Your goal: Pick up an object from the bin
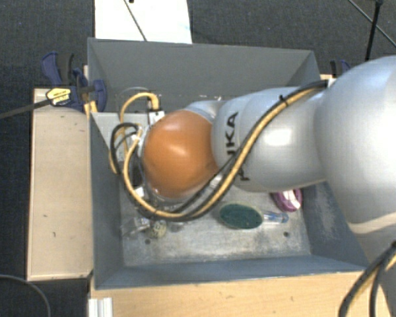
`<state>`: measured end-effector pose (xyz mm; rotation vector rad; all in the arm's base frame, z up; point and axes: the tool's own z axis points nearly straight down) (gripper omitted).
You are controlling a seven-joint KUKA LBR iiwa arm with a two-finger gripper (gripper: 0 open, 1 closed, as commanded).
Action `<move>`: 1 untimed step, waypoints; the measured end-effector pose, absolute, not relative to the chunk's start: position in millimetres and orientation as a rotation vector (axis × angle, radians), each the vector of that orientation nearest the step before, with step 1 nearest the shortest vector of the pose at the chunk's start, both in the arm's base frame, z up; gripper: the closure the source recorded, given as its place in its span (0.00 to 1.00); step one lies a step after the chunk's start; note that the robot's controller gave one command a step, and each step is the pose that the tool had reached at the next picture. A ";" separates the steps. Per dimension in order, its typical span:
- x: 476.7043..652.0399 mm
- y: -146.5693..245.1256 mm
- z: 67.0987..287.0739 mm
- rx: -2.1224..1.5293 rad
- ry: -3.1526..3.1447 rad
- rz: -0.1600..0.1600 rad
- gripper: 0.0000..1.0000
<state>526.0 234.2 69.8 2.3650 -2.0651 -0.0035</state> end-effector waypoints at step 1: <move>526.2 234.0 70.3 2.360 -2.068 -0.003 1.00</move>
Offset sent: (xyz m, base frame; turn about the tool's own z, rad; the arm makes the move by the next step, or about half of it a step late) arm 0.0000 0.0000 0.0000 0.0000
